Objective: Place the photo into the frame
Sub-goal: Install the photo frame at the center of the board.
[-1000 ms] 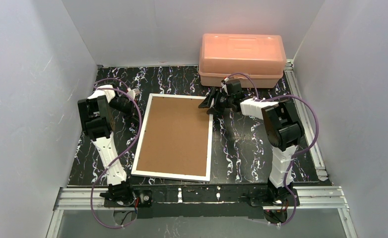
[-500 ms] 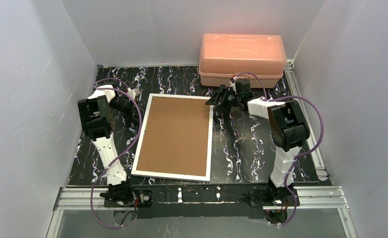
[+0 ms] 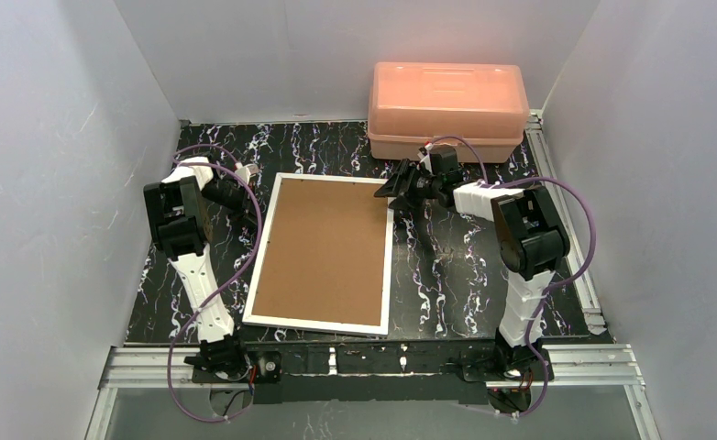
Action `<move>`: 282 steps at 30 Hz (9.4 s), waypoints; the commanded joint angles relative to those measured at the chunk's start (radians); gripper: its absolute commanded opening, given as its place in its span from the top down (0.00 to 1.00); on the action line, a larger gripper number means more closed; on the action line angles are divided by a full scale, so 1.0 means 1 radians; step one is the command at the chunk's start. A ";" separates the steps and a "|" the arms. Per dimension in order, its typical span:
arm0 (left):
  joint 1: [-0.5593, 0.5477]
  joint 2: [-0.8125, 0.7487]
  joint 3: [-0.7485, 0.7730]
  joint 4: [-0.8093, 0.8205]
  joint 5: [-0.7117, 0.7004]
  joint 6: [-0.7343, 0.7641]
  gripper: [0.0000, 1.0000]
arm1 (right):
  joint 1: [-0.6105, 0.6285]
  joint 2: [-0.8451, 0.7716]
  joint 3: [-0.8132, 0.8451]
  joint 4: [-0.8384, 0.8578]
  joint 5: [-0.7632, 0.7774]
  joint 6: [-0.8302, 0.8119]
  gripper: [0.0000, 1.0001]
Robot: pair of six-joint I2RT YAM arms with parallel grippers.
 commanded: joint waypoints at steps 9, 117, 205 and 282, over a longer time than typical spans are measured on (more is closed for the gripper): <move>-0.021 -0.028 -0.014 -0.004 -0.020 0.021 1.00 | 0.007 0.030 0.004 -0.020 0.006 -0.029 0.26; -0.027 -0.017 0.019 -0.049 -0.018 0.080 1.00 | 0.018 0.148 0.192 -0.146 -0.005 -0.090 0.28; 0.046 -0.115 -0.221 -0.197 0.083 0.341 1.00 | 0.044 -0.116 -0.113 -0.184 -0.103 -0.150 0.26; 0.046 -0.151 -0.266 -0.187 0.042 0.363 1.00 | 0.150 -0.416 -0.504 -0.155 -0.216 -0.028 0.28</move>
